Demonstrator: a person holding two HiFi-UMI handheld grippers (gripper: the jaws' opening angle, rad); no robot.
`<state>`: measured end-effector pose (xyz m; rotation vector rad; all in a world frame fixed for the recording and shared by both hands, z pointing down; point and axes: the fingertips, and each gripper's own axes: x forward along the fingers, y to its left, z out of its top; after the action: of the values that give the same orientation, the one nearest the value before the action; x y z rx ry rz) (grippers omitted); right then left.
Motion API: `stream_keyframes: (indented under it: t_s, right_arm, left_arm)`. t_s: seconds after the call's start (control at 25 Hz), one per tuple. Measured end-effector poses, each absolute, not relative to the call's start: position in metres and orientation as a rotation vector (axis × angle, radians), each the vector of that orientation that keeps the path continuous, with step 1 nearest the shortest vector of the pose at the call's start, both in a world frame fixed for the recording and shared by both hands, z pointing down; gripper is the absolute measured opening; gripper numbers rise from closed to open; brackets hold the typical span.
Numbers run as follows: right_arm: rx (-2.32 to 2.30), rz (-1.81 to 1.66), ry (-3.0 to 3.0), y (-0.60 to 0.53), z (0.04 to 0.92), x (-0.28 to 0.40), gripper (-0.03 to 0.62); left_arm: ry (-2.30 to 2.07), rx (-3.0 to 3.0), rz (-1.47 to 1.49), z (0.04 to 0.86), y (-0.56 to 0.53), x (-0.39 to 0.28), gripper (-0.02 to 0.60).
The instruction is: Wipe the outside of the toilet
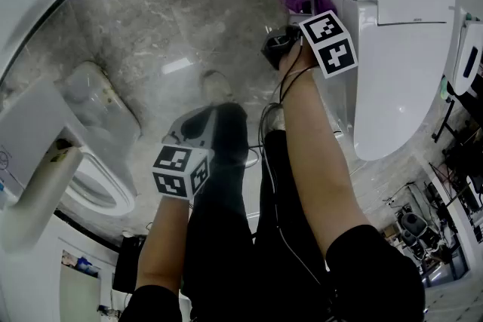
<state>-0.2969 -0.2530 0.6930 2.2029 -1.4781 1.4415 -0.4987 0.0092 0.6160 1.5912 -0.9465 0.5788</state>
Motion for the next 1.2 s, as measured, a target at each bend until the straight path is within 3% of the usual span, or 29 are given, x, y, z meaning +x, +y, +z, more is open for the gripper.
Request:
stream_keyframes:
  t_s: [0.48,0.8,1.2]
  right_arm:
    - [2.088,1.276,-1.761,-0.343,0.679,-0.345,0.094]
    - [1.675,1.156,-2.25,-0.285,0.591,-0.39,0.094]
    - [1.613,0.791,-2.349,-0.203,0.407,-0.284,0.094]
  left_arm:
    - [-0.938,1.612,0.616,0.626,0.004,-0.512,0.006]
    - [-1.02,1.63,0.594,0.597,-0.005,-0.5,0.006]
    - [-1.153,1.809,0.516,0.454,-0.043,-0.413,0.006]
